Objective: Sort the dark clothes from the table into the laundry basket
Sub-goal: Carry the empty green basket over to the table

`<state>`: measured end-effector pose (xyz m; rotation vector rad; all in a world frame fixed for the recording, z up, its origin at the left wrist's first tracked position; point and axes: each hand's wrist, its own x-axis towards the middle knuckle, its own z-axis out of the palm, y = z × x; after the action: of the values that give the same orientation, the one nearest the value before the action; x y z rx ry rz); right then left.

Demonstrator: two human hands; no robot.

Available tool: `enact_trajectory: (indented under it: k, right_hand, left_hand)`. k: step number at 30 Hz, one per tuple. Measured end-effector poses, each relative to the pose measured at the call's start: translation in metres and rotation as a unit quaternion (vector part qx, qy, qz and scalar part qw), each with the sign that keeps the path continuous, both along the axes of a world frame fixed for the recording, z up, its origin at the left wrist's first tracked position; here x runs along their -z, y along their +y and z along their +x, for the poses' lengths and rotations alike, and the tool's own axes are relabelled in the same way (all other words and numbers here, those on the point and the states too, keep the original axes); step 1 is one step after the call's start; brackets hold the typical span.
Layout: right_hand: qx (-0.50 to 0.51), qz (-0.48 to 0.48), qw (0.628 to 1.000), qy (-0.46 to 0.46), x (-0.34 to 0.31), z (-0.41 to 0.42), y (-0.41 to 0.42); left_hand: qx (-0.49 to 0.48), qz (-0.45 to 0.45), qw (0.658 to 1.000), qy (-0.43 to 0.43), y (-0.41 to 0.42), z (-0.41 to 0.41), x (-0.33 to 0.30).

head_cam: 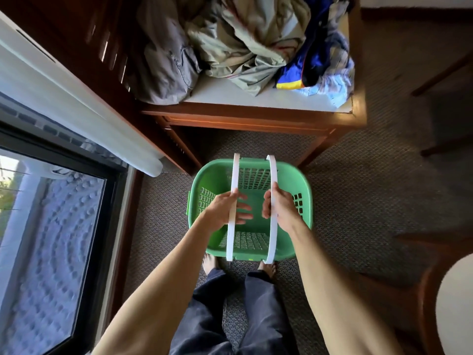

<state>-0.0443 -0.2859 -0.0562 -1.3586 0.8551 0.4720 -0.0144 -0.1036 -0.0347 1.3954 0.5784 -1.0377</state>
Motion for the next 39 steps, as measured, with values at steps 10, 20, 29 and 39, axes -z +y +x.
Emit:
enact_trajectory:
  k: [10, 20, 29, 39]
  right_hand:
    - [0.14, 0.022, 0.988, -0.066, -0.081, -0.087, -0.069]
    - [0.169, 0.041, 0.973, -0.153, -0.119, -0.114, -0.182]
    - [0.216, -0.05, 0.97, -0.095, -0.151, -0.096, -0.295]
    - [0.232, -0.093, 0.967, -0.05, -0.143, -0.04, -0.42]
  left_hand:
    - [0.009, -0.063, 0.993, -0.103, -0.076, -0.045, -0.072]
    - [0.048, -0.08, 0.992, -0.087, -0.203, -0.042, -0.102]
    - [0.082, -0.071, 0.991, -0.083, -0.333, -0.027, -0.118]
    - [0.129, -0.048, 0.987, -0.078, -0.47, 0.026, -0.095]
